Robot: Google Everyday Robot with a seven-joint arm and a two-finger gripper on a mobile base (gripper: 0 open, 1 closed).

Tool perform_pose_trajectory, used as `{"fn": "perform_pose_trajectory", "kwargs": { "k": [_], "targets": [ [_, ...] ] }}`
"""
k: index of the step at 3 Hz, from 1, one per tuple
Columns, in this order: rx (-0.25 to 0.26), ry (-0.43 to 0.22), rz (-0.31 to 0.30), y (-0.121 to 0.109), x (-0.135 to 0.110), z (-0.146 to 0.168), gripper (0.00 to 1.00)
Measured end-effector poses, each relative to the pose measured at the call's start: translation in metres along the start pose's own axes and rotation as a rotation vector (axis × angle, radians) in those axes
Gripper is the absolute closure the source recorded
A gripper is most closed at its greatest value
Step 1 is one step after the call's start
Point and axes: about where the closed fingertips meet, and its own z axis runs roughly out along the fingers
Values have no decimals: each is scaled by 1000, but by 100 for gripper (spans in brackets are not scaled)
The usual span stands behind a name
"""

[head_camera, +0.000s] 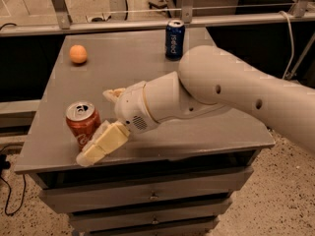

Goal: Knock coke can over

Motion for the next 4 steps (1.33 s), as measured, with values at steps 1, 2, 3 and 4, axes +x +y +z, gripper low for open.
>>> {"fn": "perform_pose_trajectory", "kwargs": {
  "k": [1, 2, 3, 4],
  "targets": [
    [12, -42, 60, -9, 0, 13, 17],
    [29, -69, 102, -18, -4, 20, 41],
    [68, -75, 111, -32, -8, 9, 64],
    [141, -41, 74, -55, -13, -24, 87]
  ]
}}
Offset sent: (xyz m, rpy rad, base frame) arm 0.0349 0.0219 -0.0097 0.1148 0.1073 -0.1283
